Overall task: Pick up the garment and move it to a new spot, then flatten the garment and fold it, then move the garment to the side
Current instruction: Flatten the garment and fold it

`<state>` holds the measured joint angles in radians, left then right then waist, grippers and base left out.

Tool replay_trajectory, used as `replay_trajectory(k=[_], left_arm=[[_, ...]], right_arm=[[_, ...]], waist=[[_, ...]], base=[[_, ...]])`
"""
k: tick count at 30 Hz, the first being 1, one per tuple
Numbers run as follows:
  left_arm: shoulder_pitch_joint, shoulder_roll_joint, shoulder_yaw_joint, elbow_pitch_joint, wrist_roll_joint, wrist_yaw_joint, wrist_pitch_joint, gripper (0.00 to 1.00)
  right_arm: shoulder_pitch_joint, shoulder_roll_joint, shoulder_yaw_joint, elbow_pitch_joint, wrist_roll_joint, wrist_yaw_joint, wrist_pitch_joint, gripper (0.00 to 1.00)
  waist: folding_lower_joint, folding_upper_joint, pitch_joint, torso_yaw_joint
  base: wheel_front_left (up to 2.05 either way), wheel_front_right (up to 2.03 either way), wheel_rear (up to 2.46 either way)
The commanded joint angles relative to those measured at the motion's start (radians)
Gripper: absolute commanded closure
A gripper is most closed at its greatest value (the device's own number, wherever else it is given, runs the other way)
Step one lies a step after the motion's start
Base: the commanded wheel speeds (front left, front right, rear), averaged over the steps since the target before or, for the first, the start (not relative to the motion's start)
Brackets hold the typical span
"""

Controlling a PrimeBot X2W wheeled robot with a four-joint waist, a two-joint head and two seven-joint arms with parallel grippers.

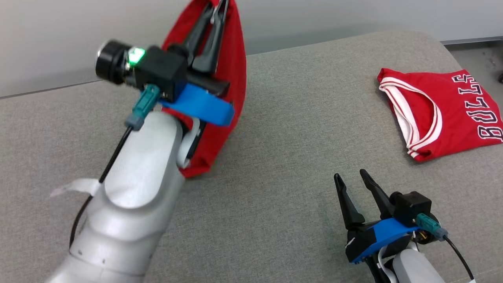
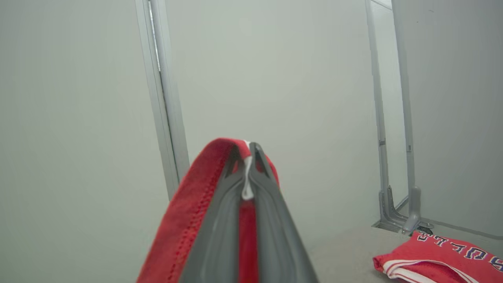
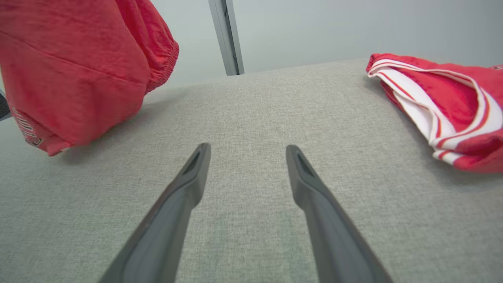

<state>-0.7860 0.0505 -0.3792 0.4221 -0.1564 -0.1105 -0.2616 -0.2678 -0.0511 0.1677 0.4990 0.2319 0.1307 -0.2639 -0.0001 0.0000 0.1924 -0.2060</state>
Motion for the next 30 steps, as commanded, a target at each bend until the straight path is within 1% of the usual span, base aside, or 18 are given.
replay_trajectory(k=[1, 3, 4, 5, 7, 10, 14, 17, 20, 24, 29, 30], left_arm=[[-0.059, 0.001, -0.018, 0.004, 0.016, -0.010, -0.005, 1.00], [-0.134, 0.008, -0.041, 0.010, 0.020, -0.017, -0.004, 1.00], [-0.134, 0.008, -0.041, 0.010, 0.020, -0.017, -0.004, 1.00], [-0.168, 0.013, -0.056, 0.010, 0.022, -0.020, -0.005, 1.00], [-0.221, 0.021, -0.118, -0.001, -0.006, -0.022, -0.004, 1.00], [-0.262, 0.056, -0.195, -0.020, -0.064, -0.019, -0.004, 1.00], [-0.185, 0.097, -0.271, -0.029, -0.137, -0.019, -0.004, 1.00], [-0.081, 0.130, -0.291, -0.009, -0.189, -0.019, -0.004, 1.00], [0.067, 0.149, -0.275, 0.029, -0.231, -0.019, -0.004, 1.00], [0.261, 0.154, -0.191, 0.069, -0.254, -0.020, -0.004, 1.00], [0.432, 0.124, -0.091, 0.100, -0.255, -0.020, -0.004, 1.00], [0.454, 0.114, -0.065, 0.107, -0.256, -0.020, -0.004, 0.83]], right_arm=[[-0.005, -0.001, 0.002, -0.003, 0.011, 0.000, 0.000, 0.00], [-0.006, -0.001, 0.002, -0.004, 0.014, 0.000, 0.000, 0.00], [-0.006, -0.001, 0.002, -0.004, 0.014, 0.000, 0.000, 0.00], [-0.004, 0.000, 0.001, -0.004, 0.015, 0.000, 0.000, 0.00], [0.004, -0.001, -0.004, -0.004, 0.017, 0.000, 0.000, 0.00], [0.014, -0.001, -0.017, -0.006, 0.018, 0.000, 0.000, 0.00], [0.019, -0.001, -0.028, -0.010, 0.021, 0.000, 0.000, 0.00], [0.024, 0.000, -0.036, -0.014, 0.018, 0.000, 0.000, 0.00], [0.029, -0.001, -0.049, -0.015, 0.007, 0.000, 0.000, 0.00], [0.030, -0.001, -0.067, -0.020, -0.016, 0.000, 0.000, 0.00], [0.034, -0.001, -0.090, -0.028, -0.044, 0.000, 0.000, 0.00], [0.032, -0.001, -0.092, -0.030, -0.046, 0.000, 0.000, 0.00]], waist=[[0.0001, 0.0000, -0.002, -0.002], [0.0001, 0.0000, -0.004, -0.002], [0.0001, 0.0000, -0.004, -0.002], [0.0001, 0.0000, -0.006, -0.002], [0.0001, 0.0000, -0.010, 0.002], [0.0001, 0.0000, -0.015, 0.017], [0.0001, 0.0000, -0.019, 0.047], [0.0001, 0.0000, -0.023, 0.074], [0.0001, 0.0000, -0.027, 0.105], [0.0001, 0.0000, -0.029, 0.143], [0.0001, 0.0000, -0.030, 0.188], [0.0001, 0.0000, -0.029, 0.196]], base=[[0.00, 0.00, 0.00], [0.00, 0.00, 0.00], [0.00, 0.00, 0.00], [0.00, 0.00, 0.00], [0.00, 0.00, 0.00], [0.00, 0.00, 0.00], [0.00, 0.00, 0.00], [0.00, 0.00, 0.00], [0.00, 0.00, 0.00], [0.00, 0.00, 0.00], [0.00, 0.00, 0.00], [0.00, 0.00, 0.00]])
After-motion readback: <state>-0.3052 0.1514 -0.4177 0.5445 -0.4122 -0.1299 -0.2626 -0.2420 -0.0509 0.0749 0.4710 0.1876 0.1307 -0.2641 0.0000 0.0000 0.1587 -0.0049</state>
